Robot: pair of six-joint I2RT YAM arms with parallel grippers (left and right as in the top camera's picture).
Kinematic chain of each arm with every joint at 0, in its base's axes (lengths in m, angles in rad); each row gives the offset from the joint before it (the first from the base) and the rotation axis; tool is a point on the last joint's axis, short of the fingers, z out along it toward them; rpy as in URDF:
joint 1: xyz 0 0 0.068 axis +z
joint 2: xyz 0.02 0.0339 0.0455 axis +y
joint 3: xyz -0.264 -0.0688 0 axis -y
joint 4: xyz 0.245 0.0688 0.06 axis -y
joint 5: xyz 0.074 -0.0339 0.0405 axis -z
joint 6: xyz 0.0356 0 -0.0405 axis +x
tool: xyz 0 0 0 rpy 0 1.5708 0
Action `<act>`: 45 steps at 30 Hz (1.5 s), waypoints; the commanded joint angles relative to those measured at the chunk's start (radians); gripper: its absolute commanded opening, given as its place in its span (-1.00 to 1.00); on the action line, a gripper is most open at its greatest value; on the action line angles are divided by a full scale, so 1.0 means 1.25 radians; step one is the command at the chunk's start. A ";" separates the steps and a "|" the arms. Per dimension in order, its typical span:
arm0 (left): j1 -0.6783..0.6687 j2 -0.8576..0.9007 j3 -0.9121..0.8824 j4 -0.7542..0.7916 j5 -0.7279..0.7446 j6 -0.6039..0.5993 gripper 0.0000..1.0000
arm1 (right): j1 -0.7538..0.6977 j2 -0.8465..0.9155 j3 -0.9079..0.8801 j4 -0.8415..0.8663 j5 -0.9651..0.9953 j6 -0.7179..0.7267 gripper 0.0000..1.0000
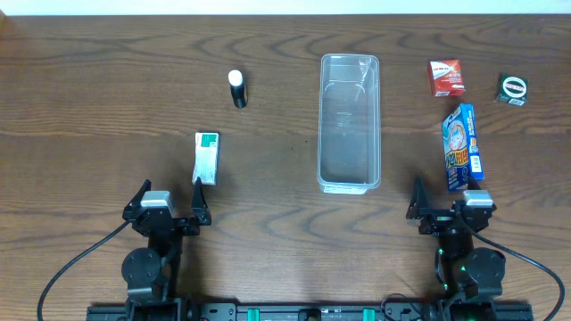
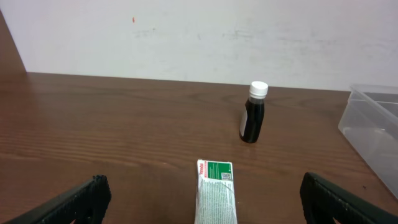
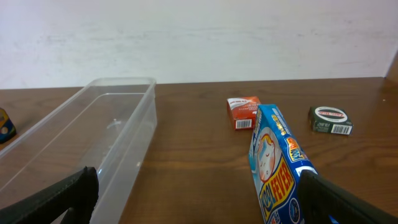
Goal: Pack container
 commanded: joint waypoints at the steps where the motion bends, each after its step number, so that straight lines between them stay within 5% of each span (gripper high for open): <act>1: 0.005 -0.005 -0.013 -0.028 0.009 0.005 0.96 | 0.006 -0.009 -0.005 0.001 -0.005 -0.013 0.99; 45: 0.005 -0.005 -0.013 -0.028 0.009 0.005 0.96 | 0.006 -0.009 -0.005 0.001 -0.005 -0.013 0.98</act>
